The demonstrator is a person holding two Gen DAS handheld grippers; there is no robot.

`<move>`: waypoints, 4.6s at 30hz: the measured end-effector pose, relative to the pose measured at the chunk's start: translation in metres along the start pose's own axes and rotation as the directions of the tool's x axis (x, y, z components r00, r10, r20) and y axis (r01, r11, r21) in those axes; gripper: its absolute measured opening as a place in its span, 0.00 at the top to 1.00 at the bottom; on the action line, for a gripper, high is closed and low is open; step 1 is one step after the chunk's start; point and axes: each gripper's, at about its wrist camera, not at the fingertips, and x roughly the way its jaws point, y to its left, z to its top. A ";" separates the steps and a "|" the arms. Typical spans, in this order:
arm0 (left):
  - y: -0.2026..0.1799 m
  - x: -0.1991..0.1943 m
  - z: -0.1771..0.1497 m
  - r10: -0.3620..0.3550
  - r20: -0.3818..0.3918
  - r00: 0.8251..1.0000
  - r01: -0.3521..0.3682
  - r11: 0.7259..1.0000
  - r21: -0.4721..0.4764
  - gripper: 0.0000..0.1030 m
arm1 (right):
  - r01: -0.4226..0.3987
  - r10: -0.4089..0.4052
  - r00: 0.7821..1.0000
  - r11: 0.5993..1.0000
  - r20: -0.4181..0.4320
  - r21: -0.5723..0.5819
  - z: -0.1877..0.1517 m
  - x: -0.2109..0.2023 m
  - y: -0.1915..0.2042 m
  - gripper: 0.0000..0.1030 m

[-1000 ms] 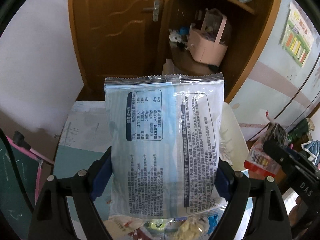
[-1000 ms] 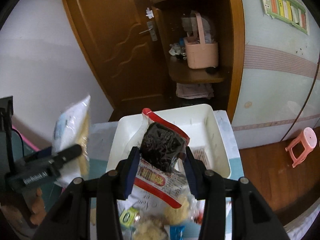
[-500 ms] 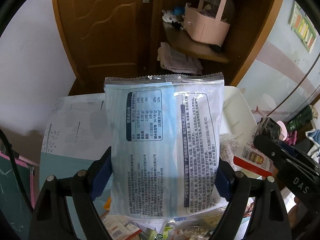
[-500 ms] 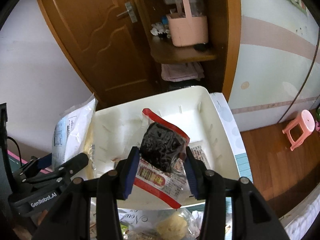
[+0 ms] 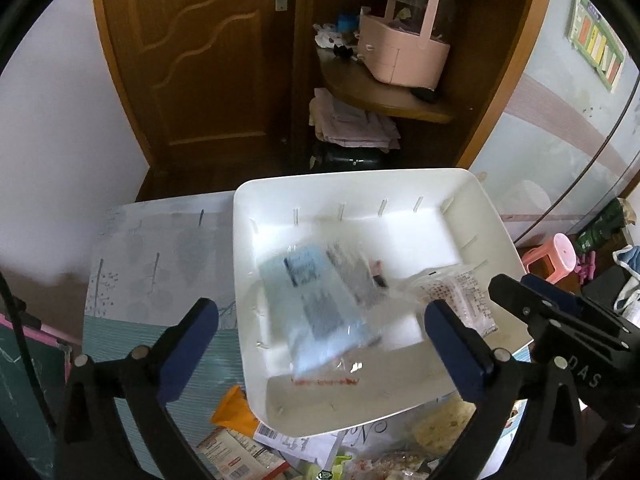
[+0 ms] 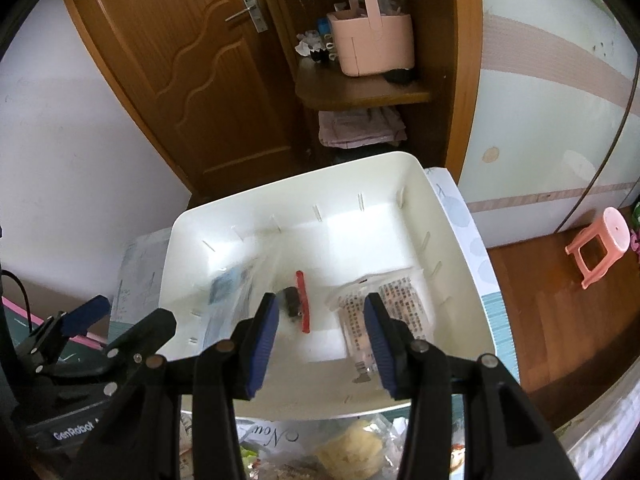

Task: Organize snacks
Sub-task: 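Lift both packs over the white tray and release them inside, then withdraw both tools from the tray toward the remaining snacks, then grasp the brown soda-cracker pack with left tool while right tool grasps a puffed-snack bag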

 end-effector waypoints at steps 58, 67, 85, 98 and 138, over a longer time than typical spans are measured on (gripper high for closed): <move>-0.021 -0.132 -0.122 0.063 0.110 0.992 -0.066 0.997 0.029 0.00 | -0.082 0.079 0.996 0.993 -0.043 -0.086 -0.108 -0.091 0.005 0.56; 0.010 -0.126 -0.166 0.118 0.060 0.991 -0.120 0.992 0.024 0.00 | -0.086 0.073 0.990 0.991 -0.120 -0.107 -0.144 -0.075 -0.001 0.56; 0.085 -0.072 -0.227 0.218 -0.169 0.961 -0.211 0.976 0.059 0.00 | -0.231 0.234 0.928 0.972 -0.289 0.044 -0.194 -0.020 0.004 0.36; 0.094 0.016 -0.215 0.215 -0.311 0.926 -0.154 0.966 0.210 0.00 | -0.178 0.225 0.901 0.971 -0.371 0.157 -0.201 0.032 0.013 0.35; 0.062 0.041 -0.214 0.098 -0.404 0.910 -0.071 0.994 0.081 0.48 | -0.165 0.160 0.938 0.986 -0.308 0.008 -0.210 0.015 0.025 0.51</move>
